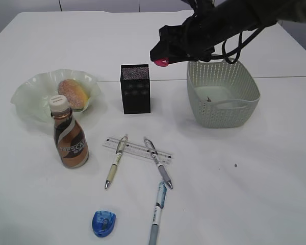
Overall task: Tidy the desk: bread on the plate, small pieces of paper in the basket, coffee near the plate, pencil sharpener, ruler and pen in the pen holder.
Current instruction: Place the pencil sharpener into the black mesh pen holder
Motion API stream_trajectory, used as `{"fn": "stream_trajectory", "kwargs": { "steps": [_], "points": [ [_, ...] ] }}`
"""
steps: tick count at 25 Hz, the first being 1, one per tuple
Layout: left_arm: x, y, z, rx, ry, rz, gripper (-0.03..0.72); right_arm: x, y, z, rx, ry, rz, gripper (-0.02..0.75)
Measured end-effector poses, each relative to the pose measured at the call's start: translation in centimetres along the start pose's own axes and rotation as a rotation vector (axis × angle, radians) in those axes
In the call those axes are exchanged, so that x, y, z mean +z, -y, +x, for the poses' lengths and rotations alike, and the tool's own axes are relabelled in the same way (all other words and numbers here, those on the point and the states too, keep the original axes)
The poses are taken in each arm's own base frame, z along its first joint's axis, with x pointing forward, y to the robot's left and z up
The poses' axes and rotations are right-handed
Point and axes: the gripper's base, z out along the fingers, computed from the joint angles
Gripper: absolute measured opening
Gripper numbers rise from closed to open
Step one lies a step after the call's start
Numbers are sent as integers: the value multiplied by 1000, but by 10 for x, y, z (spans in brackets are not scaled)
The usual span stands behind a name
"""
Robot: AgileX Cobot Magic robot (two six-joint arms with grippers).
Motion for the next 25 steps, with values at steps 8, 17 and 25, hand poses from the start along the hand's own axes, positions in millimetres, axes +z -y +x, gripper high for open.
{"fn": "stream_trajectory", "kwargs": {
  "steps": [8,17,25],
  "points": [
    [0,0,0,0,0,0,496,39,18,-8,28,51,-108,356],
    [0,0,0,-1,0,1,496,64,34,-9,74,139,-195,356],
    [0,0,0,-1,-2,1,496,75,43,-11,78,196,-202,356]
  ]
}}
